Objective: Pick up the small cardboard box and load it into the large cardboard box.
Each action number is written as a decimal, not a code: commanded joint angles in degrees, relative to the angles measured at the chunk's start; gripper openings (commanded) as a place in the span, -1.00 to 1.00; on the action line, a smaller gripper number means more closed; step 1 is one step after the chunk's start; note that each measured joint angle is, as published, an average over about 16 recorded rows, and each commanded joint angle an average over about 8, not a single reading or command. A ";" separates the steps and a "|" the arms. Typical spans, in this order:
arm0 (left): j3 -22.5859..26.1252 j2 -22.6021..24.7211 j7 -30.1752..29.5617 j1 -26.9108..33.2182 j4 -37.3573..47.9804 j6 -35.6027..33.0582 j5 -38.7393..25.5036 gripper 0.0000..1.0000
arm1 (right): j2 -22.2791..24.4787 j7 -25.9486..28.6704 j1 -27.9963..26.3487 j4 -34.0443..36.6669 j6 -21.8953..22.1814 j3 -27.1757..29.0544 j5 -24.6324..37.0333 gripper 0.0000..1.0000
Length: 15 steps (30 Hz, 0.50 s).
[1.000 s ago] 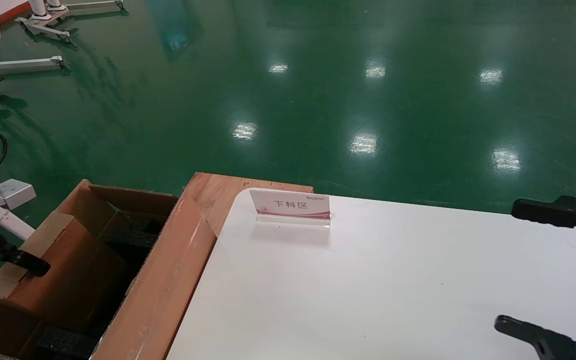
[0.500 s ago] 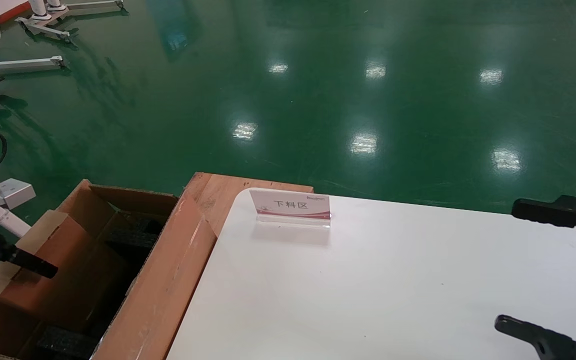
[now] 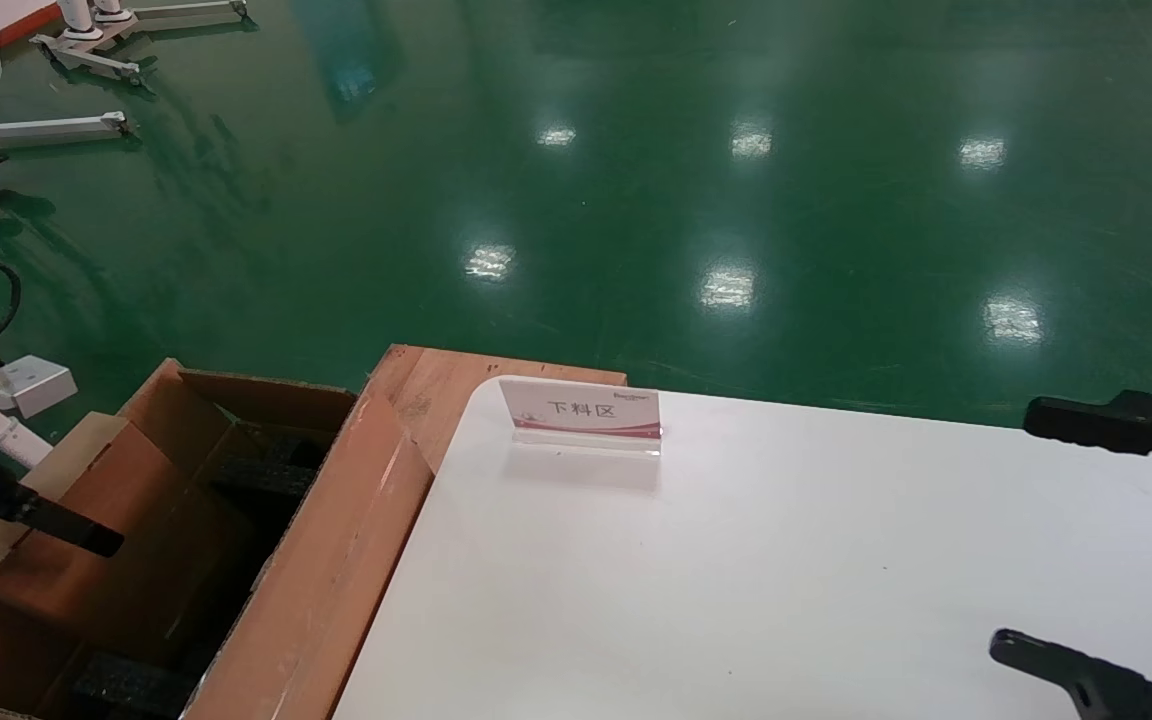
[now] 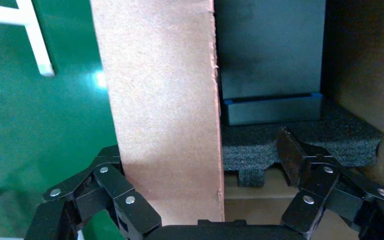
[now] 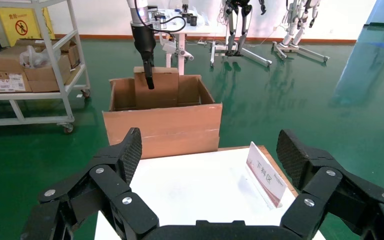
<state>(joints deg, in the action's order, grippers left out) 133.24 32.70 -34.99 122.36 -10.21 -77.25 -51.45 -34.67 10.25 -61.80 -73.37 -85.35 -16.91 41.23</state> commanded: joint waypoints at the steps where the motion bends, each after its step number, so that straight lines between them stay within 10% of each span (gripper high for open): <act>1: -0.09 0.03 0.51 0.09 -0.19 0.13 0.08 1.00 | 0.00 -0.01 -0.01 0.01 0.00 -0.01 0.00 1.00; 15: 0.29 0.38 2.26 2.32 -0.84 1.58 -1.08 1.00 | 0.01 -0.03 -0.02 0.02 0.01 -0.05 -0.03 1.00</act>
<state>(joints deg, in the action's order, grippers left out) 133.51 33.01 -32.94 124.31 -11.23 -75.60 -52.44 -34.66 10.22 -61.82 -73.35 -85.35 -16.97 41.20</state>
